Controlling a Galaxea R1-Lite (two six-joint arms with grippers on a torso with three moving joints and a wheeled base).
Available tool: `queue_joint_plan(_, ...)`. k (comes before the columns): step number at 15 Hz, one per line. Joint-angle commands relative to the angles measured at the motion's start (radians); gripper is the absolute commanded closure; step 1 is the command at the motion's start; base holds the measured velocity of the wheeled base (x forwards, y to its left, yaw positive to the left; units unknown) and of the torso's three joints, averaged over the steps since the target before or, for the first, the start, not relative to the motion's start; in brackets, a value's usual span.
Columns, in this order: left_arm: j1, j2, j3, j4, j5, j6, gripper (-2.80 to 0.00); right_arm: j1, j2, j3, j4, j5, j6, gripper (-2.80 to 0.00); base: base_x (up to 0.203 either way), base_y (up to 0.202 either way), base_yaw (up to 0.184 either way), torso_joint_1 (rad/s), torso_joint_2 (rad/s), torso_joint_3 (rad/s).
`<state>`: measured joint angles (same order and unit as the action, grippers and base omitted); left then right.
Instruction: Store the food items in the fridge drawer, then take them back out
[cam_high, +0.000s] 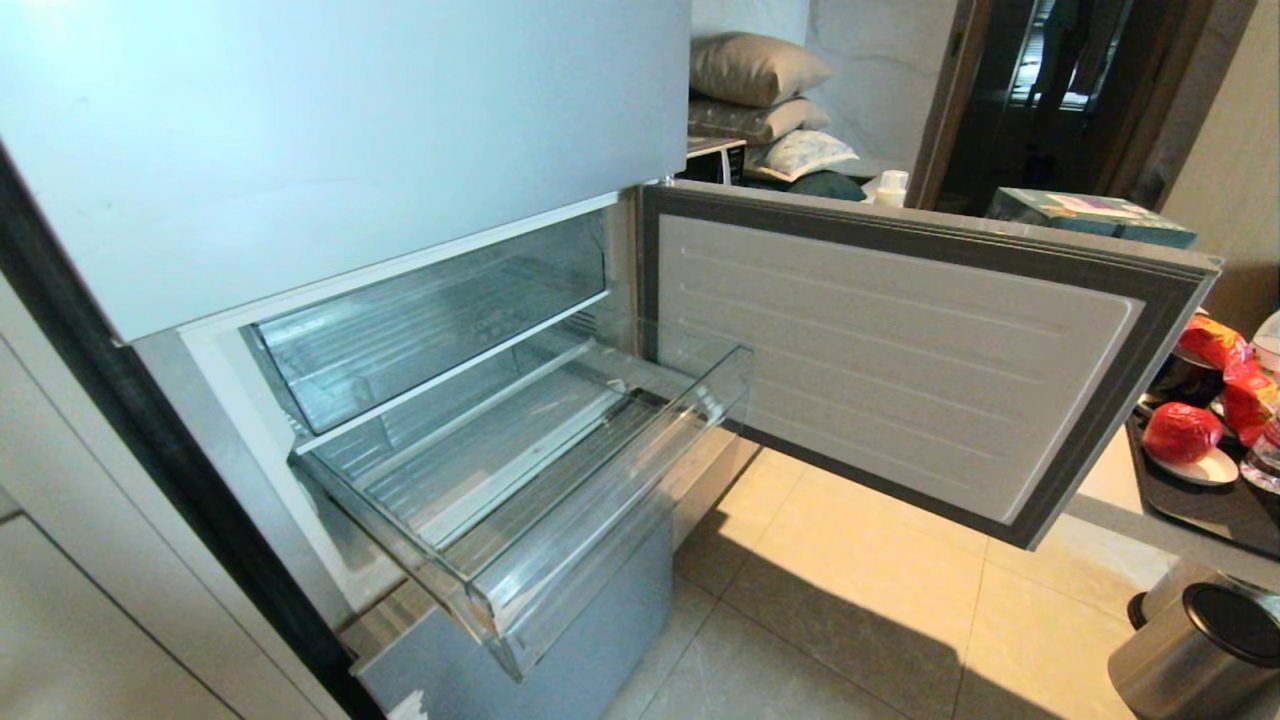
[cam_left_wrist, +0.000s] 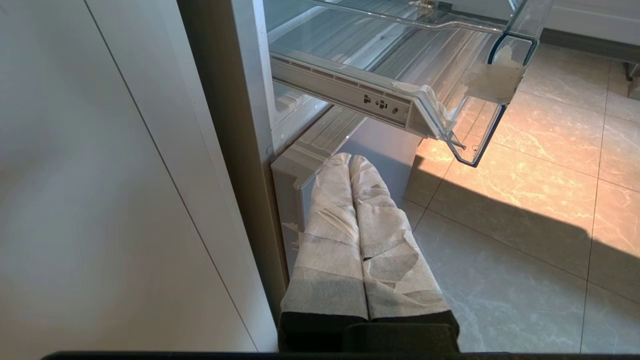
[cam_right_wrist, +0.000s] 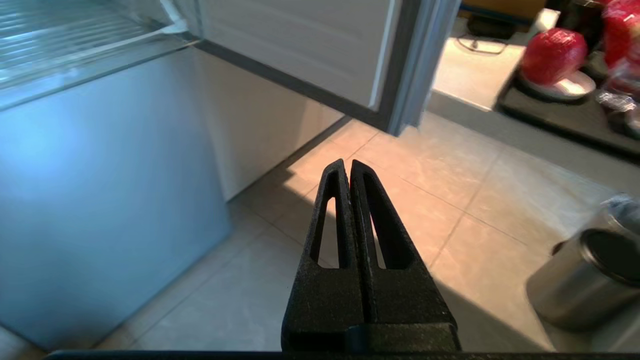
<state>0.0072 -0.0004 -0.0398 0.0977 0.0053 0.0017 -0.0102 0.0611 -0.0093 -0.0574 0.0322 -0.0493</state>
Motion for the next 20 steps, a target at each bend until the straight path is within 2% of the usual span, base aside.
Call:
queue_joint_plan(1, 0.0, 0.0, 0.0, 0.001, 0.001, 0.0, 0.0, 0.006, -0.061, 0.011, 0.017, -0.012, -0.006, 0.0, 0.0, 0.0, 0.0, 0.0, 0.0, 0.0)
queue_joint_plan(3, 0.0, 0.0, 0.0, 0.001, 0.001, 0.0, 0.0, 0.006, -0.061, 0.011, 0.064, -0.021, -0.008, 0.0, 0.0, 0.0, 0.0, 0.0, 0.0, 0.0)
queue_joint_plan(7, 0.0, 0.0, 0.0, 0.001, 0.001, 0.0, 0.0, 0.006, -0.061, 0.011, 0.068, -0.025, -0.007, 0.0, -0.002, 0.0, 0.041, 0.001, 0.0, 0.001)
queue_joint_plan(20, 0.0, 0.0, 0.0, 0.001, 0.001, 0.0, 0.0, 0.006, -0.041, 0.009, 0.068, -0.026, -0.001, 0.0, 0.001, -0.007, 0.173, 0.002, 0.0, 0.002)
